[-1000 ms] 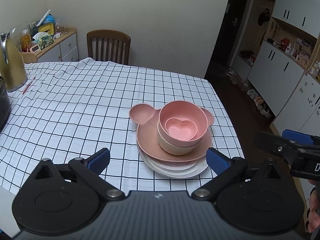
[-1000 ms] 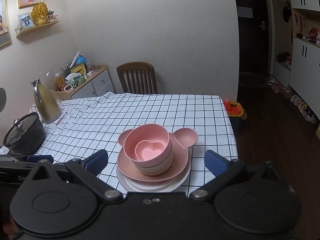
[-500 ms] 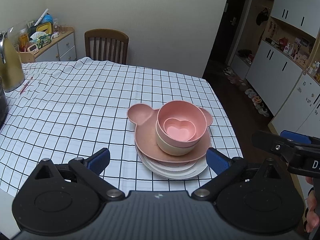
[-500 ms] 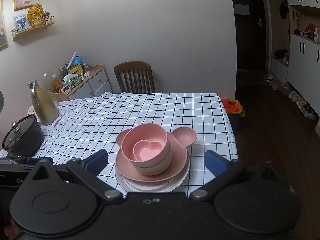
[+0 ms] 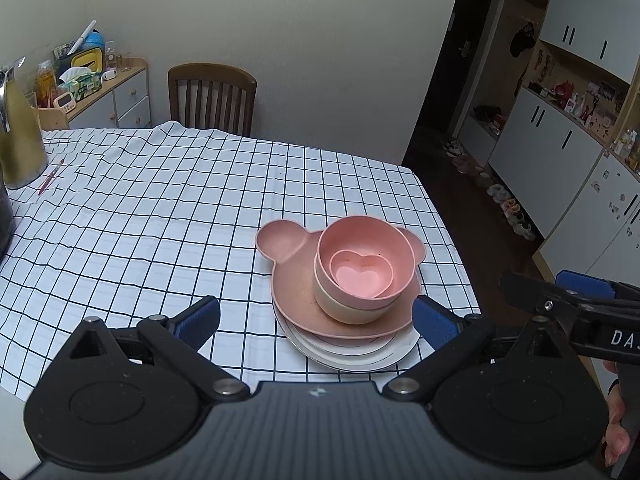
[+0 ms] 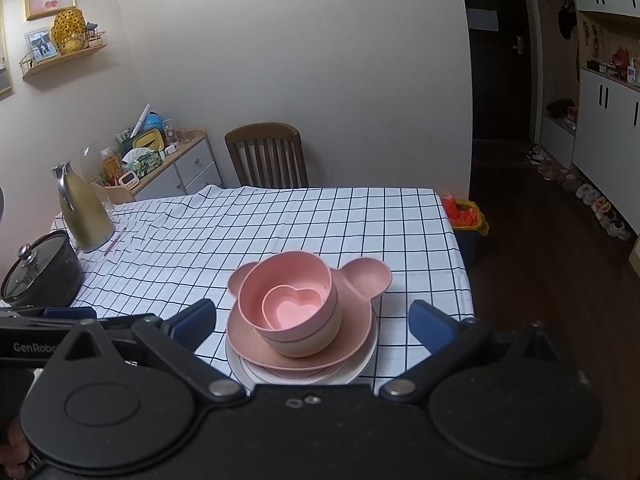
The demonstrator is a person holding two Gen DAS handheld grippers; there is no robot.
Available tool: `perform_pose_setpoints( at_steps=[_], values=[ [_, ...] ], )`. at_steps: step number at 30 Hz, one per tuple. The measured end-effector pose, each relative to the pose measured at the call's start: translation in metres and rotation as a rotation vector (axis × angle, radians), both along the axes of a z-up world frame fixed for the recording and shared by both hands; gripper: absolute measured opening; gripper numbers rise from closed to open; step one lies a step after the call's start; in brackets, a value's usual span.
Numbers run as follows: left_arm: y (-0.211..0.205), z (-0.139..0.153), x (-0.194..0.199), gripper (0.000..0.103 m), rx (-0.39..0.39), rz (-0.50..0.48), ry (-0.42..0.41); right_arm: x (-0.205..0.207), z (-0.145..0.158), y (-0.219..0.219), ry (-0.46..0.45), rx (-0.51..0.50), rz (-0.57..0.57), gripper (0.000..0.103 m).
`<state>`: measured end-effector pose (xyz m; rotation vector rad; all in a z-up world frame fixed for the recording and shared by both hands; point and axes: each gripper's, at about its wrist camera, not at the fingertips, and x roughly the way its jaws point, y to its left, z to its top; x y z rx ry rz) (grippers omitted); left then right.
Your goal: Organize plates and bowls
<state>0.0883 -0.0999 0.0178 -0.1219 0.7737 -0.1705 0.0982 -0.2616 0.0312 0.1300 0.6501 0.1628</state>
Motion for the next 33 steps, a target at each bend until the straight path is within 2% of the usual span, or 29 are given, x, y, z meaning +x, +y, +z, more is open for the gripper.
perform_pose_setpoints(
  at_steps=[33],
  values=[
    [-0.0038,0.0018,0.0003,0.103,0.018,-0.001,-0.005,0.0029,-0.0009,0.0032,0.006,-0.007,0.012,0.103]
  ],
)
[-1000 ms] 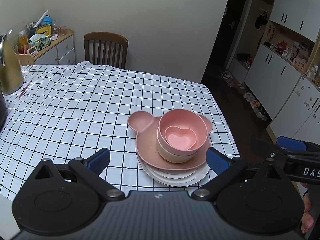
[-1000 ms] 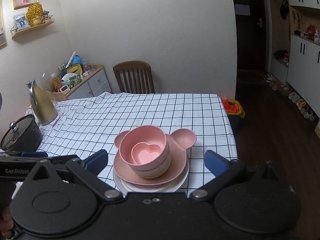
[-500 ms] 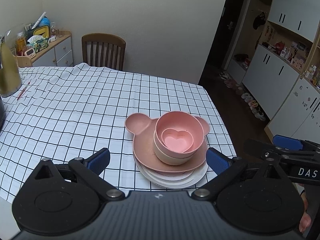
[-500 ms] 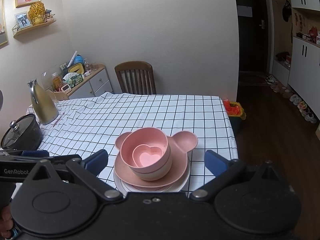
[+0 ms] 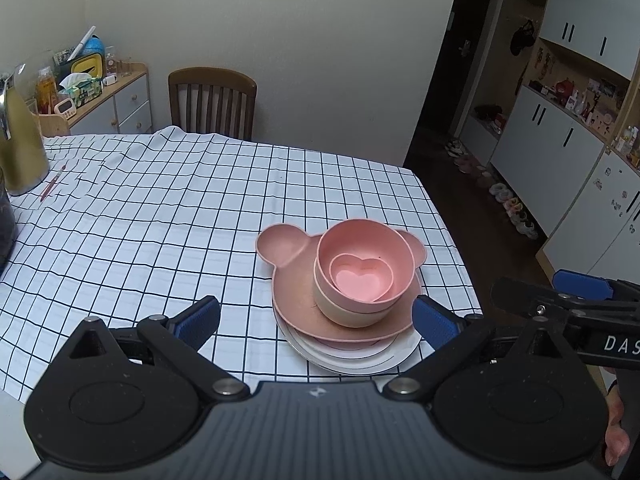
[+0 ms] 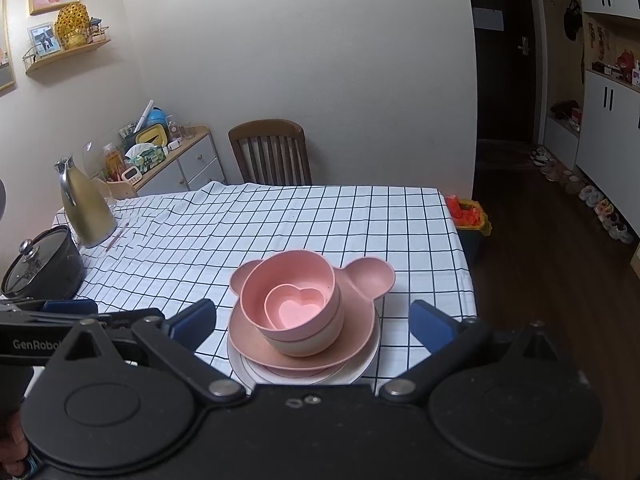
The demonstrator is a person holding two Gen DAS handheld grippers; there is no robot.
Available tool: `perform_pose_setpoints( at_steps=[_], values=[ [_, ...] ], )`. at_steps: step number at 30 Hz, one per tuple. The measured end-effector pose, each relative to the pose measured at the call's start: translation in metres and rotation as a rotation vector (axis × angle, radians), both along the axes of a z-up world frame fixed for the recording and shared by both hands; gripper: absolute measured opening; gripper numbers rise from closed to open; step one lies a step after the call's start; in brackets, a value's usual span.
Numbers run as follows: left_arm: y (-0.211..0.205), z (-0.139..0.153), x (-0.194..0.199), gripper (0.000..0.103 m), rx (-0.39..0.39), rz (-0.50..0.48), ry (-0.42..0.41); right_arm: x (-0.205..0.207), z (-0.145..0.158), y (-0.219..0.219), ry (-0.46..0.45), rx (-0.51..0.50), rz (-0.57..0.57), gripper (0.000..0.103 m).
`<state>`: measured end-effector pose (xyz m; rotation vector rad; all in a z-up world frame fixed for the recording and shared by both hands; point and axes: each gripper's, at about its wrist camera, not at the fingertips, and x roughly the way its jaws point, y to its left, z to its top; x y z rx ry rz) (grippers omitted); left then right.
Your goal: Organize plates and bowls
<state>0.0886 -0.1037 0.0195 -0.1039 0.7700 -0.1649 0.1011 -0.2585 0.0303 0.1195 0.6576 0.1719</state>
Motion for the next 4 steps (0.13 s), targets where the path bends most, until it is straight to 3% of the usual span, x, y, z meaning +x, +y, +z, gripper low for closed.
perform_pose_setpoints(
  at_steps=[4],
  values=[
    [0.0025,-0.0015,-0.0006,0.103,-0.011,-0.002,0.012,-0.0014,-0.0007,0.0004,0.004,0.001,-0.001,0.103]
  ],
)
